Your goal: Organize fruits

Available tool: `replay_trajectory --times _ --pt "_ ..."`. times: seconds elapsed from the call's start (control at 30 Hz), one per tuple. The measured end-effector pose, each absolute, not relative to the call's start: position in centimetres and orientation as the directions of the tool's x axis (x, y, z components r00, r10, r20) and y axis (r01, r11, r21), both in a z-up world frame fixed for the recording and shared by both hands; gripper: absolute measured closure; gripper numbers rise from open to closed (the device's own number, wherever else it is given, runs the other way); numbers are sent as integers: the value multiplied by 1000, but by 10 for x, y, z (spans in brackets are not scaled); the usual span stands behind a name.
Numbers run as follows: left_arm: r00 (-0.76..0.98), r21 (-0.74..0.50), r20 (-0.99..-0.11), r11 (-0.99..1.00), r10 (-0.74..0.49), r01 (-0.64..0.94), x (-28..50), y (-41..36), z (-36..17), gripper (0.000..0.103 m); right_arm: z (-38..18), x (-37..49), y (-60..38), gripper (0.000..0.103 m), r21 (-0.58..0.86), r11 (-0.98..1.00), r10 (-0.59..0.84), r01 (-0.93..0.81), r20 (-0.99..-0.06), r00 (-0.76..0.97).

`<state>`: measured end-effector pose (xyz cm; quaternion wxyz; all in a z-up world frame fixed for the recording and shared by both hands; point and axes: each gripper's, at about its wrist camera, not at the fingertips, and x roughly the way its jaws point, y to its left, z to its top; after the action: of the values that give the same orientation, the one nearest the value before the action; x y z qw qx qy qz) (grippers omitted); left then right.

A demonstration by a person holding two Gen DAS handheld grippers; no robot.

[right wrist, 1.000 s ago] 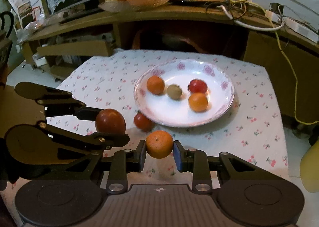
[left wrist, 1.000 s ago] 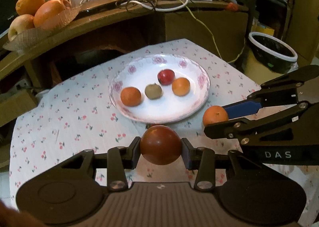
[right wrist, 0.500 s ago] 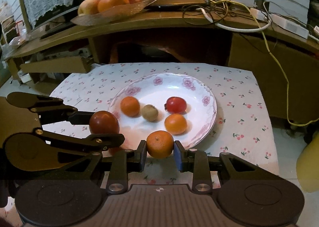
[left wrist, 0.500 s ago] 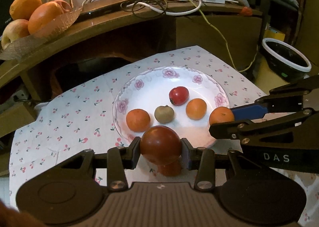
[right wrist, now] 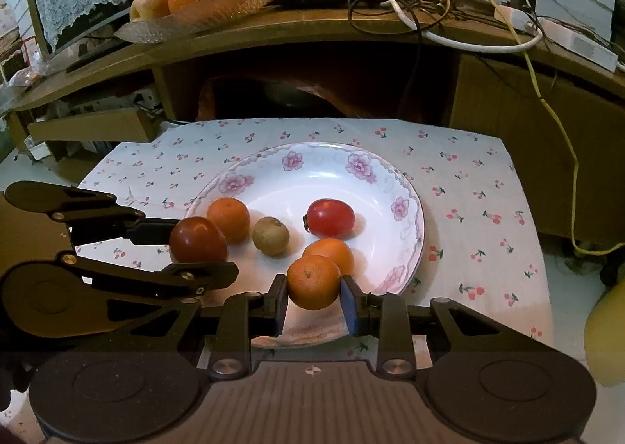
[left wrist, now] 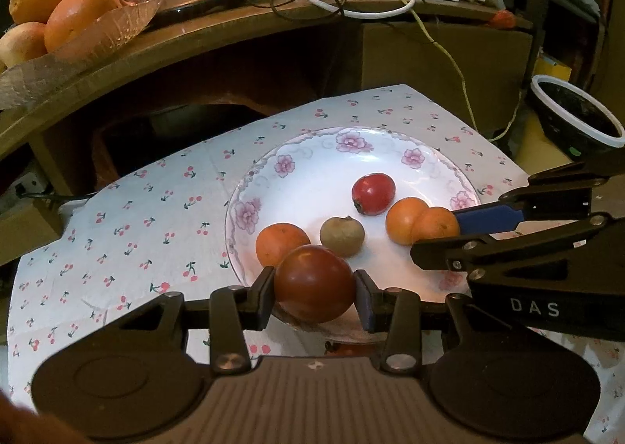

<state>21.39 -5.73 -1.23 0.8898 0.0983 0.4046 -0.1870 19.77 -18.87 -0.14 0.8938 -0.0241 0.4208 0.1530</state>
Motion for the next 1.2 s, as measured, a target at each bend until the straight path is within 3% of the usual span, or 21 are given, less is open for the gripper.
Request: replay_trajectory --times 1.2 --pt "609 24 -752 913 -252 407 217 -61 -10 56 -3 206 -197 62 82 962 233 -259 -743 627"
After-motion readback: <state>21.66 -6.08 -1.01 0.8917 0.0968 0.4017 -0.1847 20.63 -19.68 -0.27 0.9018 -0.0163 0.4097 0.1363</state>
